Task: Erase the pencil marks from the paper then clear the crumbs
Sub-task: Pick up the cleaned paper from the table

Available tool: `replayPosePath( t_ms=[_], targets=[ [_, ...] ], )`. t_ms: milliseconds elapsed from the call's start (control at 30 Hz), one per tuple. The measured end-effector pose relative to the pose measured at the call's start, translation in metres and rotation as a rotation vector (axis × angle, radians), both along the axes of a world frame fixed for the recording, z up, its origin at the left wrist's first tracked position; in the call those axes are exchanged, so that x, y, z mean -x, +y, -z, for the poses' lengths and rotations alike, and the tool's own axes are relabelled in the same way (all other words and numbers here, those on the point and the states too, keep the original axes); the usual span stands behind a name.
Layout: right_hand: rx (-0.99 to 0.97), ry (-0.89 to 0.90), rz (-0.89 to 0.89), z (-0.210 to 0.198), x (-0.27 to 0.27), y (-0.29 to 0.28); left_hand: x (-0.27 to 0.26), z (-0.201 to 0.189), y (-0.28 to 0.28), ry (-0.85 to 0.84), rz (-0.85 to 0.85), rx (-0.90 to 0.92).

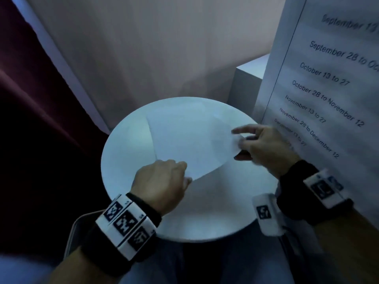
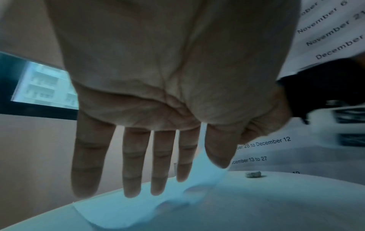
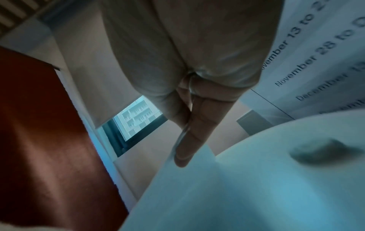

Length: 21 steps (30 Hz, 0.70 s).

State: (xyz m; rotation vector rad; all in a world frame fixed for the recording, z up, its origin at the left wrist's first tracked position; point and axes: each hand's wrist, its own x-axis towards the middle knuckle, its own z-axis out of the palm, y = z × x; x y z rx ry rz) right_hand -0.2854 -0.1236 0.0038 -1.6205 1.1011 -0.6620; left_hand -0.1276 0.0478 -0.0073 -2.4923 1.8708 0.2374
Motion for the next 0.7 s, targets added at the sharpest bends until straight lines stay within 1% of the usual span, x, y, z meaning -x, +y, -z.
replayPosePath(
  t_ms=[33,100,167,233,267,333,500,567,633,700],
  targets=[
    [0.012,0.012,0.005,0.014,0.005,0.016,-0.004,0.005,0.012,0.008,0.009,-0.064],
    [0.059,0.061,0.013,0.040,0.016,0.042,-0.008,0.019,0.035,0.018,0.043,-0.264],
    [0.143,0.174,-0.023,0.056,0.024,0.063,-0.010,0.032,0.050,0.049,0.042,-0.389],
    [0.236,0.329,-0.041,0.059,0.032,0.081,-0.010,0.040,0.058,0.059,0.043,-0.400],
    [0.284,0.371,-0.040,0.059,0.036,0.087,-0.010,0.044,0.060,0.061,0.046,-0.390],
    [0.353,0.419,-0.042,0.059,0.042,0.092,-0.012,0.048,0.061,0.080,0.040,-0.361],
    [0.439,0.544,-0.035,0.069,0.054,0.078,-0.018,0.049,0.054,0.140,0.033,-0.322],
    [0.516,0.587,-0.041,0.071,0.059,0.076,-0.022,0.048,0.051,0.166,0.035,-0.312],
    [0.594,0.619,-0.073,0.072,0.061,0.077,-0.023,0.047,0.049,0.174,0.033,-0.318],
    [0.597,0.640,-0.209,0.069,0.060,0.084,-0.023,0.048,0.047,0.161,0.034,-0.314]
  ],
)
